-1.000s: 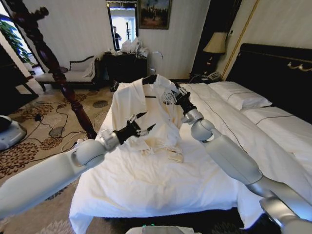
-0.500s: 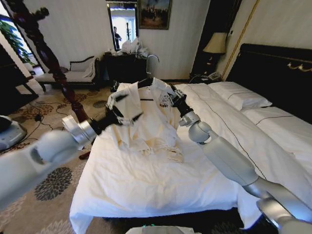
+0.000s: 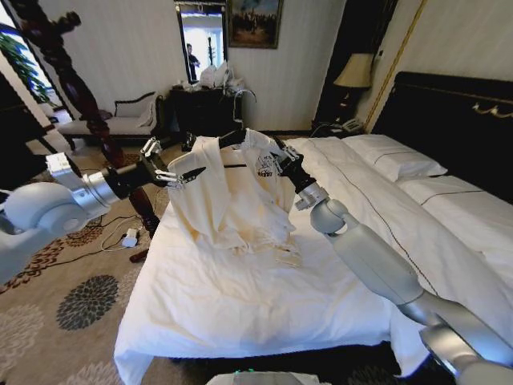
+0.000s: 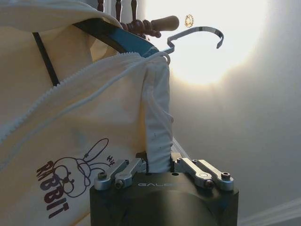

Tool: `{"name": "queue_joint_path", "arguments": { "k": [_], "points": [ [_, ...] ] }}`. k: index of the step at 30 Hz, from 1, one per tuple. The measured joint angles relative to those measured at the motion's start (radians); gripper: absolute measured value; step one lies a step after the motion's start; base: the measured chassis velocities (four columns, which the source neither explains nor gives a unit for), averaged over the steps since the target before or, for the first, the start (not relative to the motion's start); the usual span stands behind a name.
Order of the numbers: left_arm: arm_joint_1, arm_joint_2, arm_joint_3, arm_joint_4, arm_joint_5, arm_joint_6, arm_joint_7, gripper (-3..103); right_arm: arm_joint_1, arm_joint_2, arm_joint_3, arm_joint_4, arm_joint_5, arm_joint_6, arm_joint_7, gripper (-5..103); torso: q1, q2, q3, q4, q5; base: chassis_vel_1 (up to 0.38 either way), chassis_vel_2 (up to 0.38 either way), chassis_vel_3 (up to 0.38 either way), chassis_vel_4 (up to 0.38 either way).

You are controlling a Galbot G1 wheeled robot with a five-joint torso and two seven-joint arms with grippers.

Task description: Pick up the clothes from the bed and hang them on the clothes hanger.

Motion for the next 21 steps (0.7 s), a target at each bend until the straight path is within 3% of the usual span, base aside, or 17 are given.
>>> {"name": "queue_joint_path", "arguments": {
  "k": [6, 12, 13, 17, 21],
  "points": [
    [0.0, 0.007, 0.002, 0.044, -0.086, 0.023, 0.033, 100, 0.003, 0.003, 0.002, -0.001, -0.009, 0.019, -0.012, 19, 0.0, 0.0, 0.0, 0.0003, 0.0002, 0.0, 0.0, 0.0, 0.0],
    [0.002, -0.026, 0.015, 0.081, -0.122, 0.055, 0.024, 100, 0.014, 0.002, -0.003, 0.002, -0.01, 0.023, -0.015, 19, 0.0, 0.0, 0.0, -0.0001, 0.0001, 0.0, 0.0, 0.0, 0.0],
    [-0.001, -0.036, 0.027, 0.089, -0.159, 0.079, 0.017, 100, 0.022, 0.002, -0.004, 0.004, -0.021, 0.03, -0.016, 19, 0.0, 0.0, 0.0, 0.0002, 0.0001, 0.0, 0.0, 0.0, 0.0],
    [-0.013, -0.045, 0.046, 0.102, -0.185, 0.1, 0.013, 101, 0.026, 0.003, -0.004, 0.006, -0.041, 0.042, -0.018, 19, 0.0, 0.0, 0.0, 0.0, 0.0001, 0.0, 0.0, 0.0, 0.0],
    [-0.018, -0.047, 0.053, 0.106, -0.184, 0.117, 0.019, 96, 0.03, 0.003, -0.008, 0.009, -0.065, 0.062, -0.028, 19, 0.0, 0.0, 0.0, 0.0001, 0.0001, 0.0, 0.0, 0.0, 0.0]
  ]
}}
